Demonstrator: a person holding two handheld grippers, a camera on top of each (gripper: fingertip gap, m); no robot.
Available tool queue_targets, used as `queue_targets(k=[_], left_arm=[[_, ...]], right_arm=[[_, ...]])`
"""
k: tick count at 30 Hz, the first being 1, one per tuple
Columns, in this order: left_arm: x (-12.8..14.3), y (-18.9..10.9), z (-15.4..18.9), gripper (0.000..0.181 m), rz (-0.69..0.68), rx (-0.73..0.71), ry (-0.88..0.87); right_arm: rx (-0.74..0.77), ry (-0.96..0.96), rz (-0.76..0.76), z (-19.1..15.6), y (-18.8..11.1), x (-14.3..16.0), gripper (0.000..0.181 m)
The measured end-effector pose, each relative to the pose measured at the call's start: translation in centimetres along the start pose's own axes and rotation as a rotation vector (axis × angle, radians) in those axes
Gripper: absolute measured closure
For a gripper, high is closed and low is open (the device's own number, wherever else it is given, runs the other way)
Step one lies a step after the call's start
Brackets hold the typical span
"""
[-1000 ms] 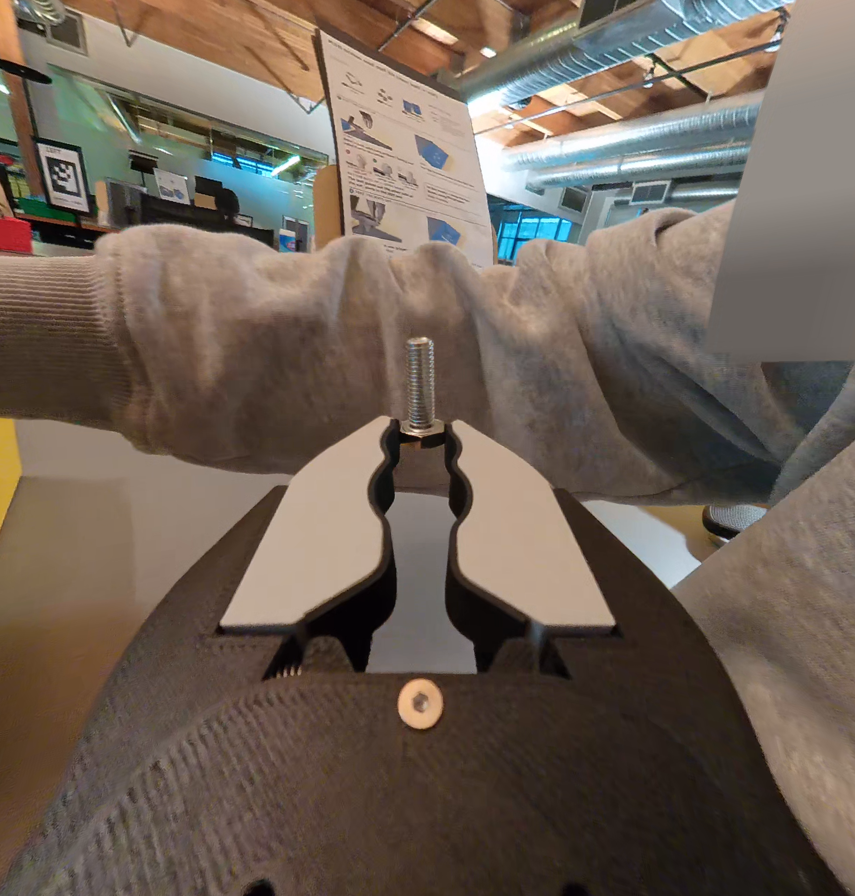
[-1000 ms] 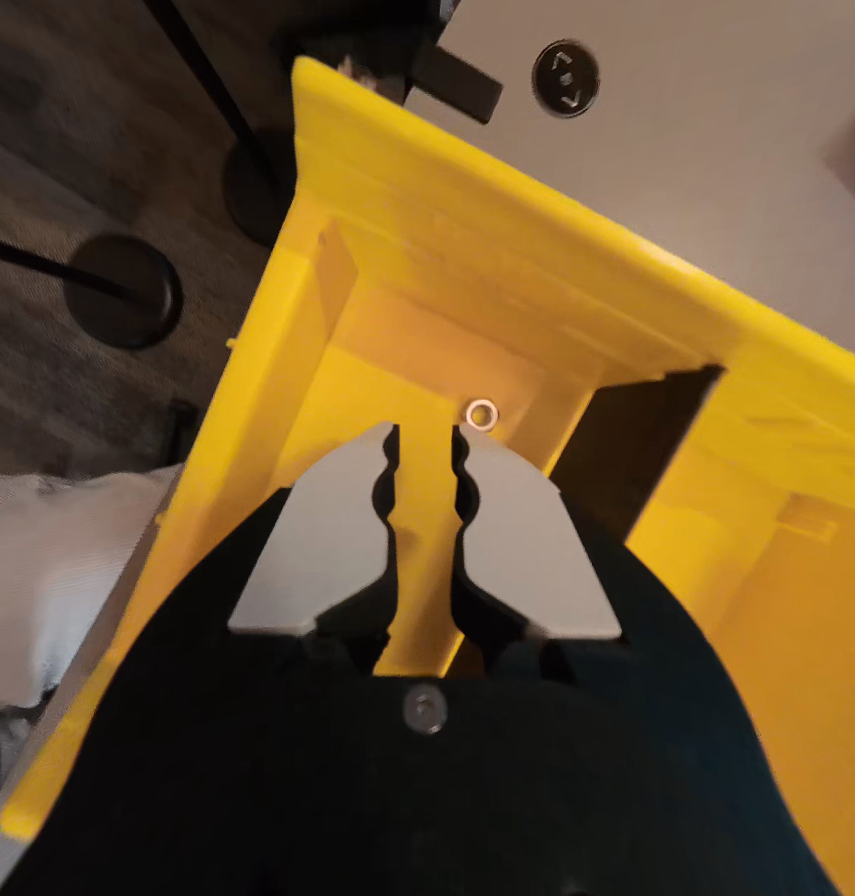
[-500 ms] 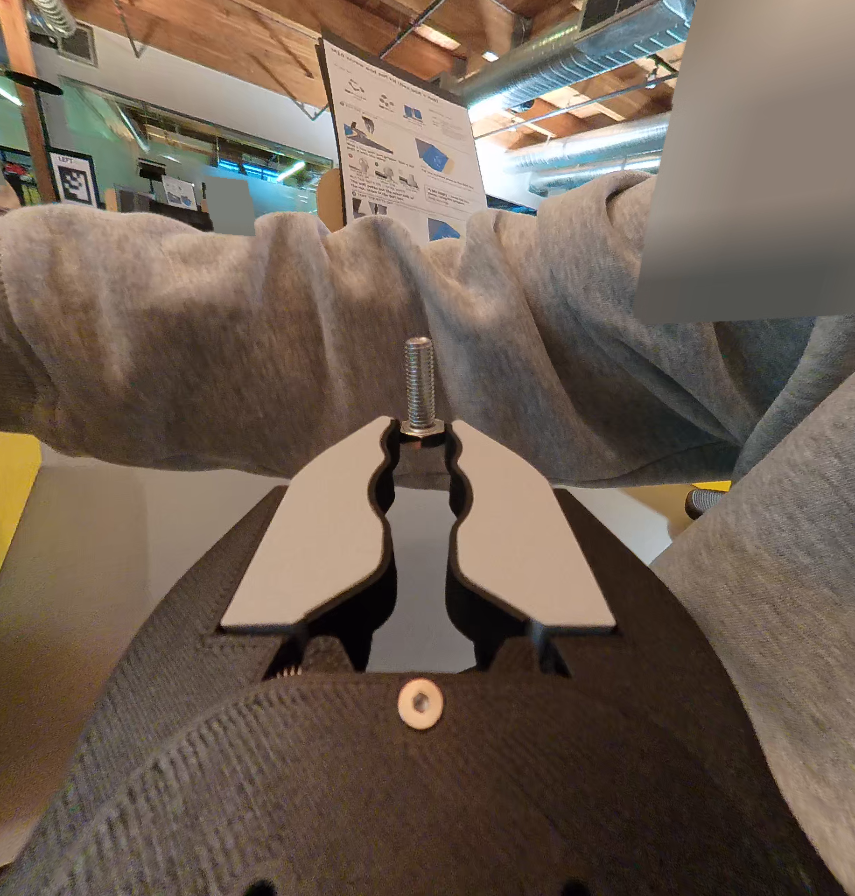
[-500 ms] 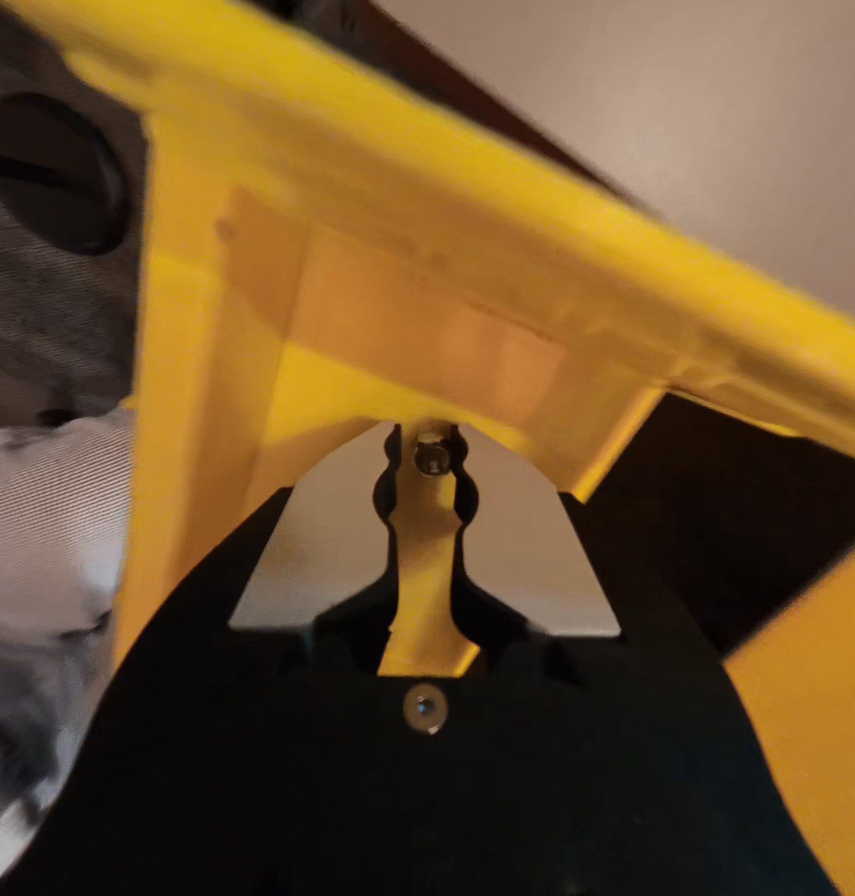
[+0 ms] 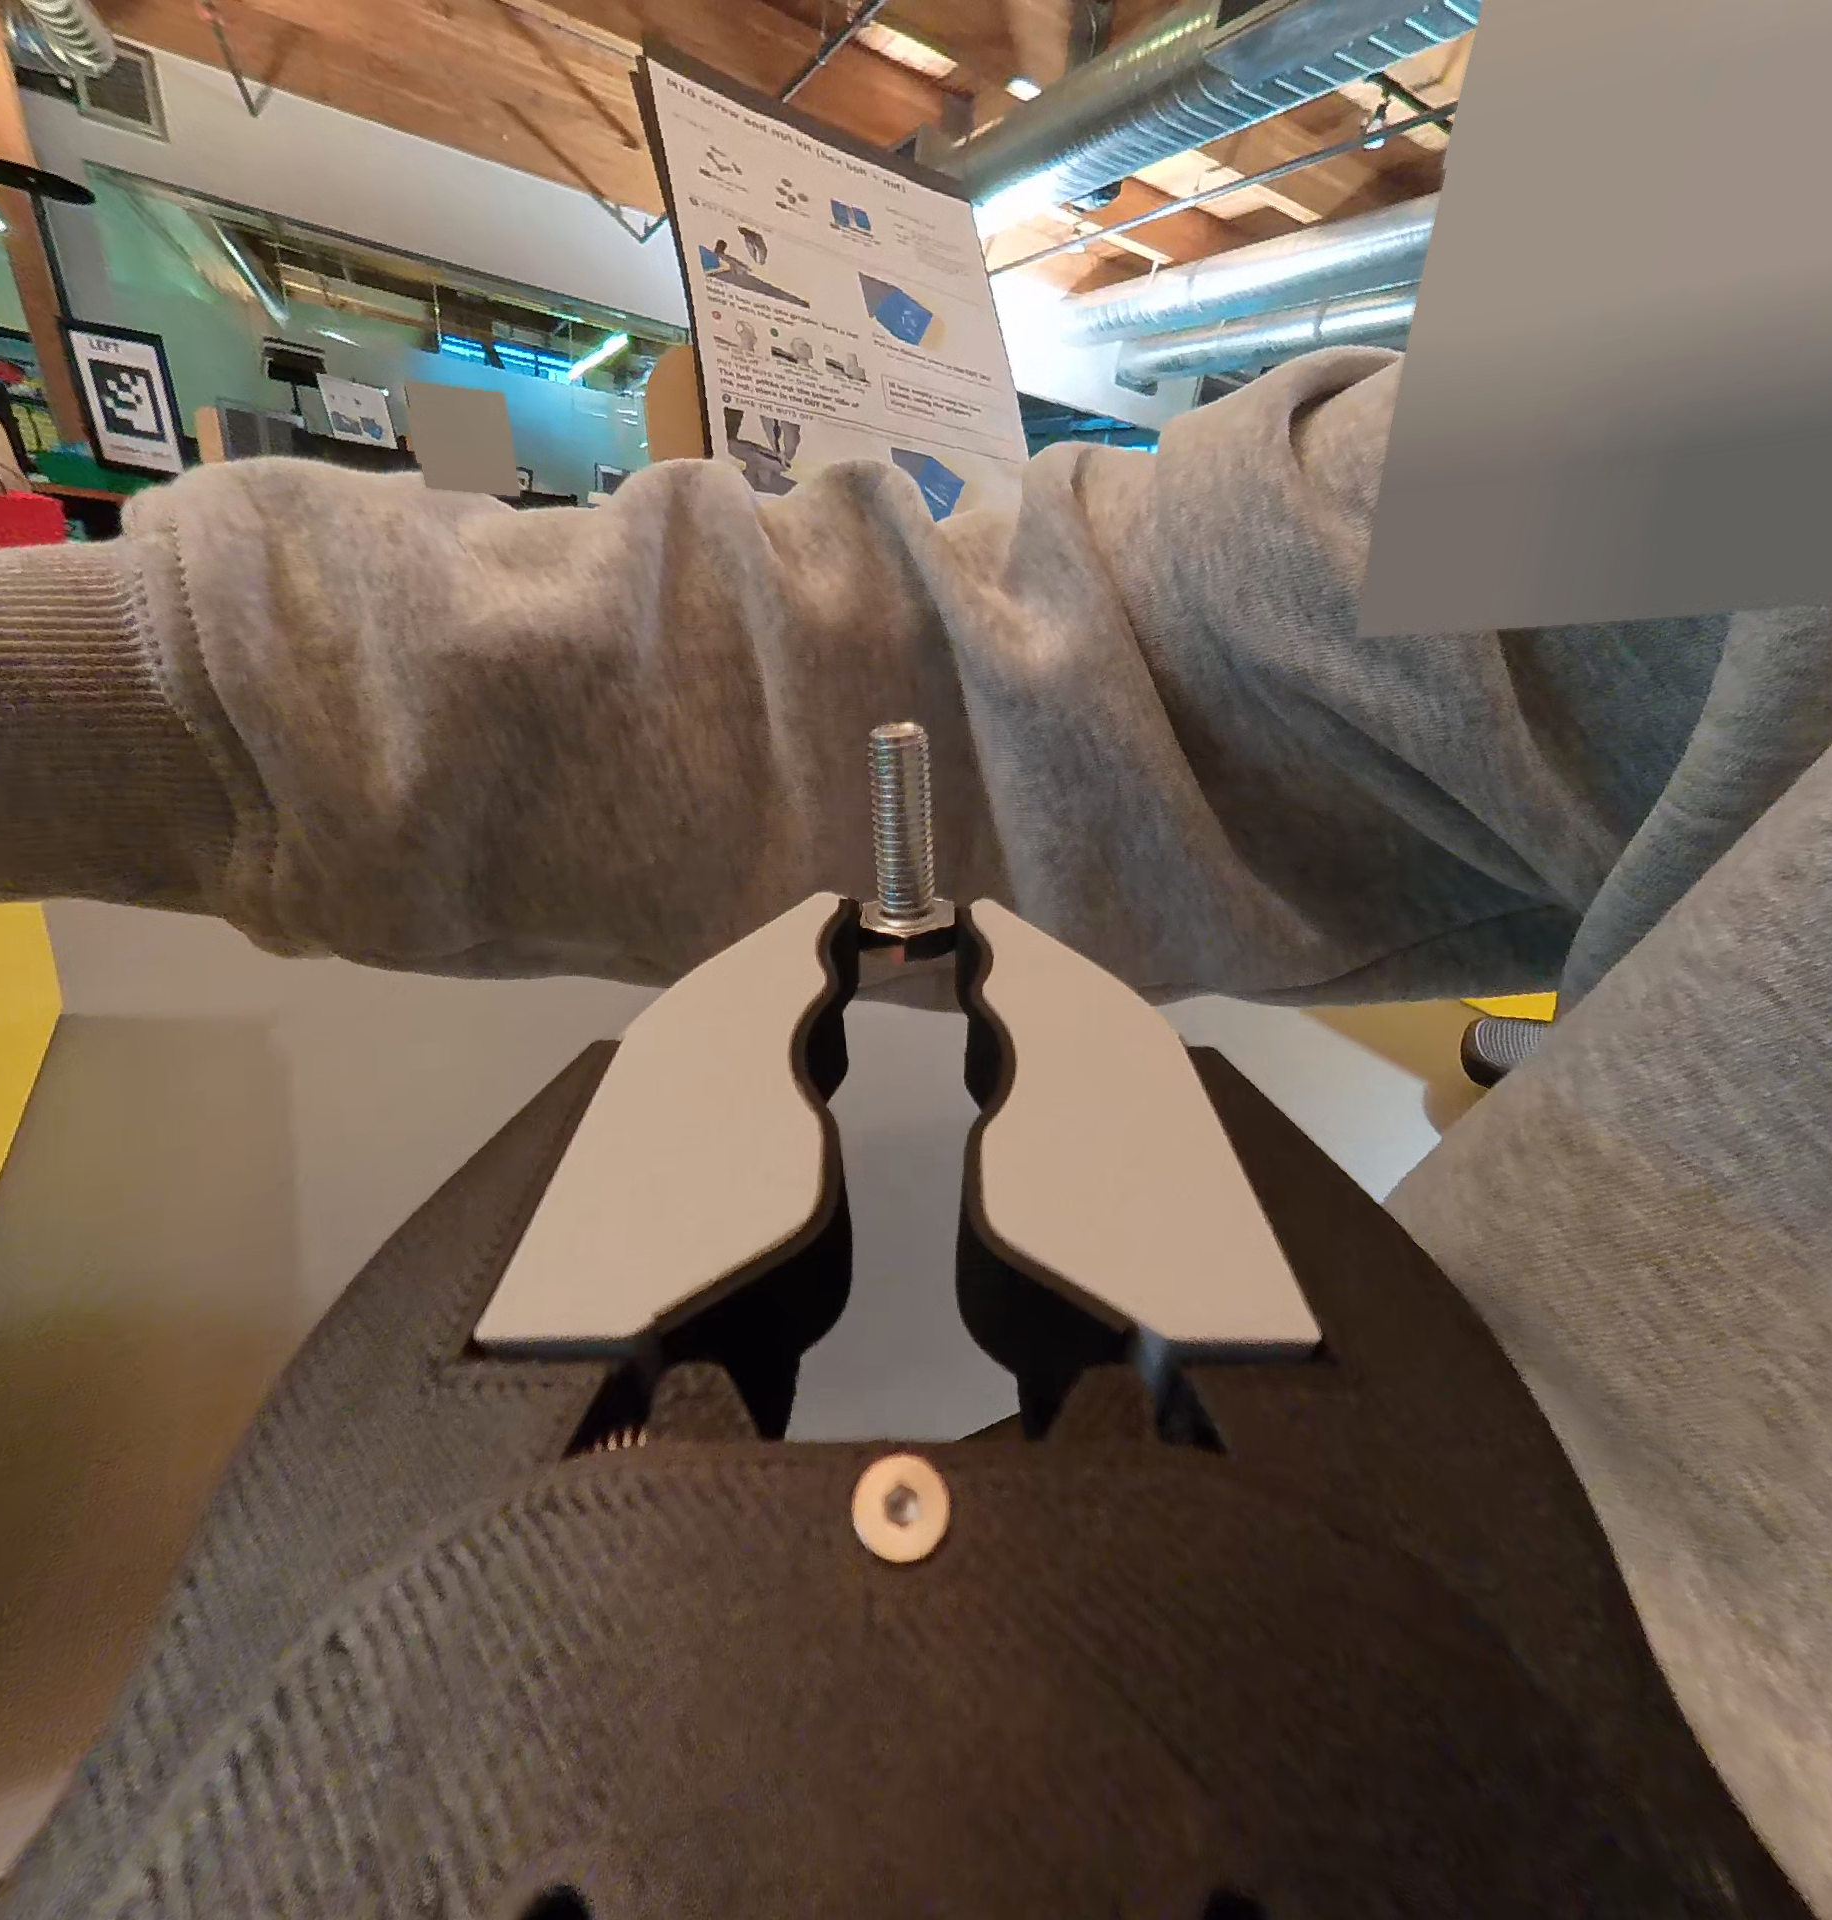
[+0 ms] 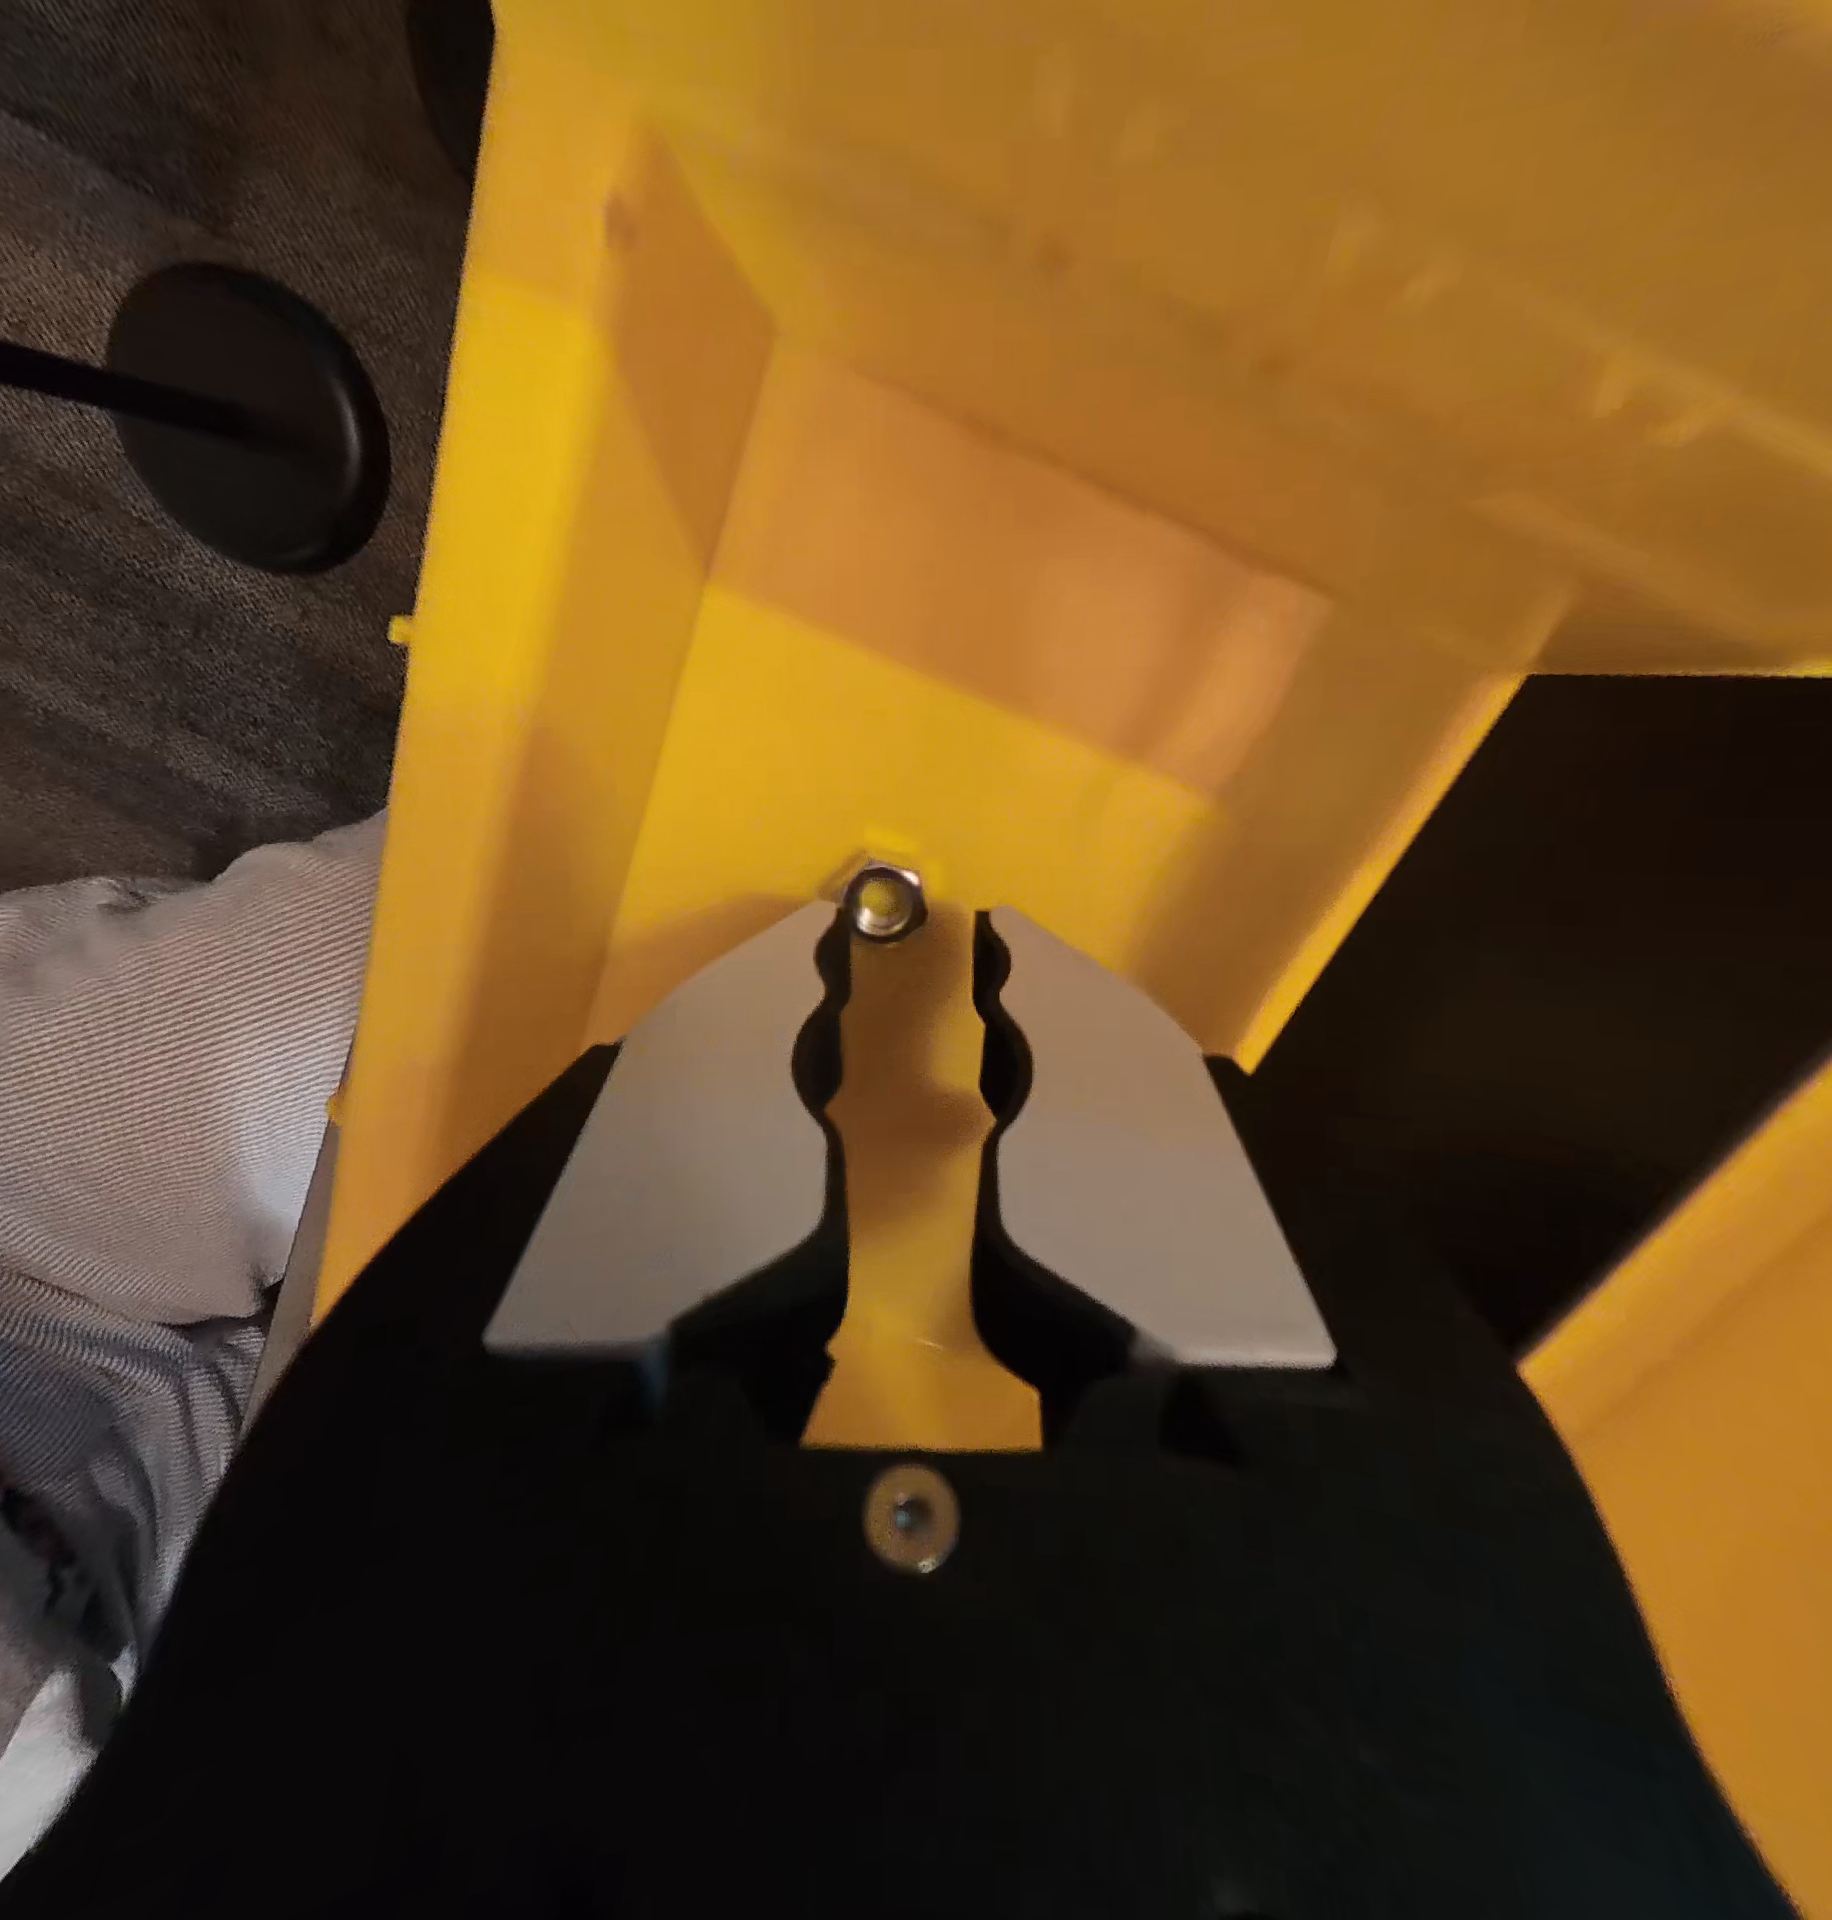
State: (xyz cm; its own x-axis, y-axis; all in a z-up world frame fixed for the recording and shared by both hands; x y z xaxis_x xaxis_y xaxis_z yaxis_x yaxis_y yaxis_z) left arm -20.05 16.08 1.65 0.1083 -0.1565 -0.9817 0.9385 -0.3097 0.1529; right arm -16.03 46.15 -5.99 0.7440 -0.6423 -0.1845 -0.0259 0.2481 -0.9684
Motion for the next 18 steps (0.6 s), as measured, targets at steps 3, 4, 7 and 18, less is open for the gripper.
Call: queue_targets(k=[3,4,7,18], left_arm=[[0.3,0.1,-0.2,0.164,-0.013,-0.002,-0.004],[0.4,0.1,-0.2,0.164,-0.017,-0.005,-0.003],[0.8,0.1,-0.4,0.164,-0.027,-0.01,-0.006],[2.0,0.7,0.1,0.163,-0.054,0.003,-0.013]], right_arm=[[-0.013,-0.007,-0.006,-0.6,0.7,0.0,0.158],[0.002,-0.013,-0.003,-0.6,0.9,-0.1,0.161],[0.05,-0.051,0.02,-0.5,0.6,-0.2,0.163],[0.184,0.126,0.712,-5.5,-22.5,14.1,0.163]])
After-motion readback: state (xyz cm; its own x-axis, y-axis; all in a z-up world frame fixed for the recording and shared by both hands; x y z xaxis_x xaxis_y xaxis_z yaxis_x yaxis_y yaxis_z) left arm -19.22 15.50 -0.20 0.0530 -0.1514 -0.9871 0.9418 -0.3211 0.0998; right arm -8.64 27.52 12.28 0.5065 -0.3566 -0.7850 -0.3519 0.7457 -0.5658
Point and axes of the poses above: each gripper's, where its closed fingertips meet, y out along the fingers, x out of its underside, z = x × y across the jaws, the point moved 7 cm from there along -y, back along the fingers, and after that the axes turned 12 degrees about x, right-handed, at the moved point
